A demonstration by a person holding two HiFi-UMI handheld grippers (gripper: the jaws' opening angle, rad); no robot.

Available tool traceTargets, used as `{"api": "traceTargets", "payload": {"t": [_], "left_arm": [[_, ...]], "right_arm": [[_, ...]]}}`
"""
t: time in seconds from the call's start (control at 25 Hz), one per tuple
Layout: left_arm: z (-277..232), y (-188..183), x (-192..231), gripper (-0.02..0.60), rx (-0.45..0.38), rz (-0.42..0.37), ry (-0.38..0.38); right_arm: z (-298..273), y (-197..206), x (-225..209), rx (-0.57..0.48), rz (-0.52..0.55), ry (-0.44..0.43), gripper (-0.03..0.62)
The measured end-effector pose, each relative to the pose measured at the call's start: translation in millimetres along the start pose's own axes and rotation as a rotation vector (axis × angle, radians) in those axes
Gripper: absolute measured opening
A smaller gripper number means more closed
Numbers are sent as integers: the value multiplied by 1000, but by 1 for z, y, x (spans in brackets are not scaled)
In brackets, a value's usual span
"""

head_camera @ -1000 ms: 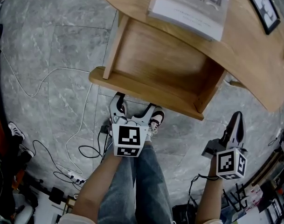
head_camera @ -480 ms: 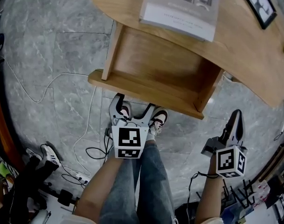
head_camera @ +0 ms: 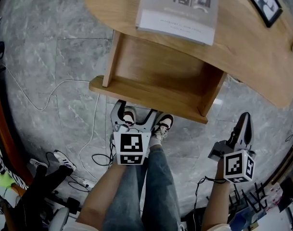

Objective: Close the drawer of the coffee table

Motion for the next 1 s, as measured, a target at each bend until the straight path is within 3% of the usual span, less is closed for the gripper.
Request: {"api": "traceTargets", "payload": {"t": [0.44, 1.0], "left_arm": [[-6, -32, -9, 407, -69, 12, 7], [-32, -69, -11, 403, -80, 16, 4]], "right_arm": [[-3, 0, -4, 4, -31, 20, 2], [-8, -1, -9, 8, -54, 52, 2]]}}
Point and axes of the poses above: the fingertips, and each gripper's own axes: z backward along the fingers, x to its left, y out of its underside, the point moved 10 cm from there along z, backward along the fingers, and after that the axes turned 8 degrees about z, right-handed, at the moved point
